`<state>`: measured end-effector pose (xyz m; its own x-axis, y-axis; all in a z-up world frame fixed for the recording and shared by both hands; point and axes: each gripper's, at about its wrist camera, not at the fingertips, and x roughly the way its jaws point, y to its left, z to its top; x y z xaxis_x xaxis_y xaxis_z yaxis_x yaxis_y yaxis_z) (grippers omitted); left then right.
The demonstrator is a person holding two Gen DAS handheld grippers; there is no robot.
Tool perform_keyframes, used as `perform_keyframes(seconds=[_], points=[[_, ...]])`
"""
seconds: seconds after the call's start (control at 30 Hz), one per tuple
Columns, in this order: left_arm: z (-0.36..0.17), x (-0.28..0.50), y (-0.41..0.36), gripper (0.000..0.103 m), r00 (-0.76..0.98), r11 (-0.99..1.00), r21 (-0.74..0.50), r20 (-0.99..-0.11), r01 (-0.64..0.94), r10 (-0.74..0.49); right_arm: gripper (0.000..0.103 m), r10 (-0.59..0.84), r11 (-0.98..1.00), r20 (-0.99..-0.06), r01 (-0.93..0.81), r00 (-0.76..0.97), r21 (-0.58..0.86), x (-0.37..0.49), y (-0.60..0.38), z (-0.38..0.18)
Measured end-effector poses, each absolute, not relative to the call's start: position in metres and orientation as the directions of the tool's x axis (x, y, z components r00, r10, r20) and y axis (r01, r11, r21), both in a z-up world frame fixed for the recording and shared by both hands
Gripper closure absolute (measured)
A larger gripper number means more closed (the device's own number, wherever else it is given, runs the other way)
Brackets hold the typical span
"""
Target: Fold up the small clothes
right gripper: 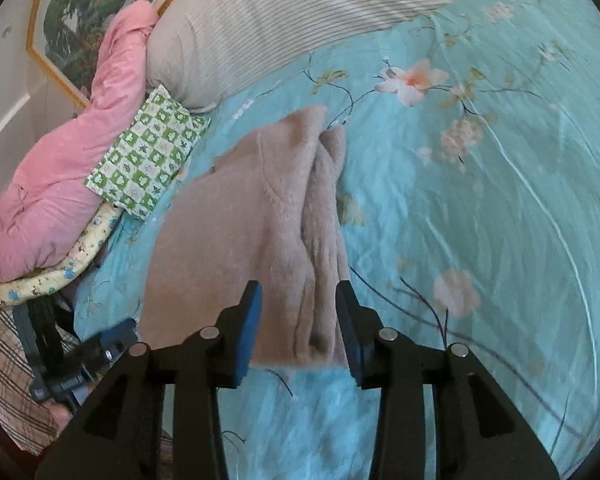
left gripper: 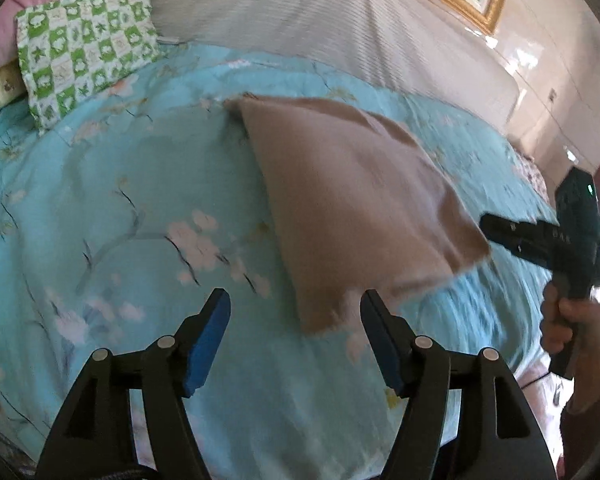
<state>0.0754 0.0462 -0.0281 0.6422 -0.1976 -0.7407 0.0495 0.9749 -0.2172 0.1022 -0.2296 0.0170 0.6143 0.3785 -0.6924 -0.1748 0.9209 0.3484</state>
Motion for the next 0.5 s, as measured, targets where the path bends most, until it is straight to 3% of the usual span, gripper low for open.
perform_keyframes(seconds=[0.27,0.4,0.47,0.5], points=[[-0.051,0.087,0.019,0.036,0.637,0.997,-0.065,-0.767,0.052,-0.083,0.063,0.355,0.935,-0.700,-0.217,0.620,0.281,0.096,-0.210,0.015],[-0.065,0.095,0.025,0.043,0.613,0.999,-0.043,-0.789,0.004,-0.036,0.065,0.329,0.943,-0.725,-0.245,0.605,0.223,0.097,-0.198,0.006],[-0.065,0.094,0.029,0.051,0.623,0.998,-0.059,-0.781,-0.004,-0.043,0.086,0.322,0.945,-0.737,-0.250,0.595,0.211,0.098,-0.197,0.001],[-0.065,0.093,0.029,0.062,0.624,0.998,-0.065,-0.780,0.000,-0.051,0.094,0.318,0.946,-0.744,-0.248,0.587,0.209,0.099,-0.198,-0.001]])
